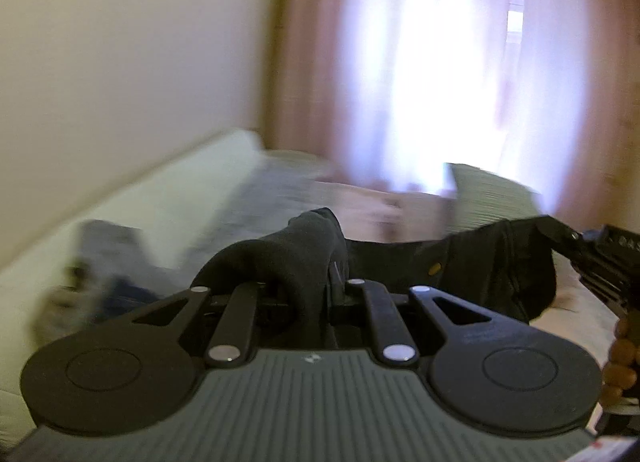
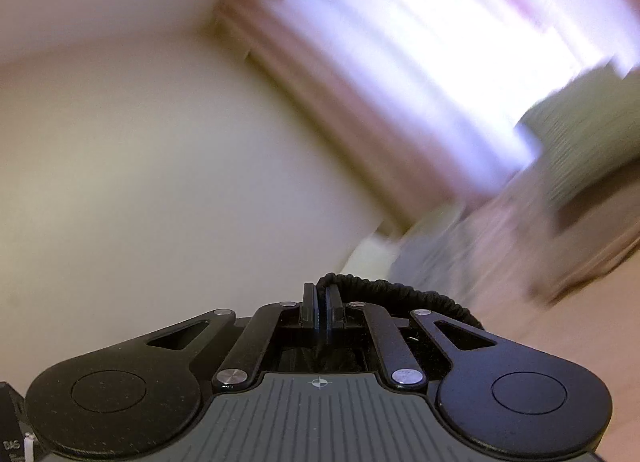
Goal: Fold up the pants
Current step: 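Lift the dark trousers off the pile and drop them on the open bed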
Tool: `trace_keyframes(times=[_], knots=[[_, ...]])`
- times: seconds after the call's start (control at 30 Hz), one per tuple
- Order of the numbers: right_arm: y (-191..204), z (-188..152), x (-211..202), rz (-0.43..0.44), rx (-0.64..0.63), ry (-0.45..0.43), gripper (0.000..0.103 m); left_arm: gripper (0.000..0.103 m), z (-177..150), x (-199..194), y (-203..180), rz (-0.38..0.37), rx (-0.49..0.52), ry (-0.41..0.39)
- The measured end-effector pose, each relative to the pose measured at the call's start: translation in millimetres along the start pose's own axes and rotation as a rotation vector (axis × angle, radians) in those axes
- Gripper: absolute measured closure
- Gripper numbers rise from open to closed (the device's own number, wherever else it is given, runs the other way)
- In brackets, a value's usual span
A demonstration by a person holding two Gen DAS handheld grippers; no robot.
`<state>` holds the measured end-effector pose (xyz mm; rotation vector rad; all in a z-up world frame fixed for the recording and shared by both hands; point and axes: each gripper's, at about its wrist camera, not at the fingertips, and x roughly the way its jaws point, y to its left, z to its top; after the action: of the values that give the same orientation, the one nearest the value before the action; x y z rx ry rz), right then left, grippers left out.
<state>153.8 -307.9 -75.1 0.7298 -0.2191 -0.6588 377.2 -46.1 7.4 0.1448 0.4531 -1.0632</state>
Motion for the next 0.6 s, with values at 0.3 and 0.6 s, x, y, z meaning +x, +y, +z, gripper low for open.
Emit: trace_keyframes(times=[0.3, 0.6], knots=[[-62, 120, -229, -0.323, -0.101, -0.192, 0.102, 0.092, -29, -42, -264, -0.363, 0.011, 0.091], [-178, 120, -348, -0.943, -0.204, 0.388, 0.017, 0.082, -170, 7, -443, -0.371, 0.241, 0.585]])
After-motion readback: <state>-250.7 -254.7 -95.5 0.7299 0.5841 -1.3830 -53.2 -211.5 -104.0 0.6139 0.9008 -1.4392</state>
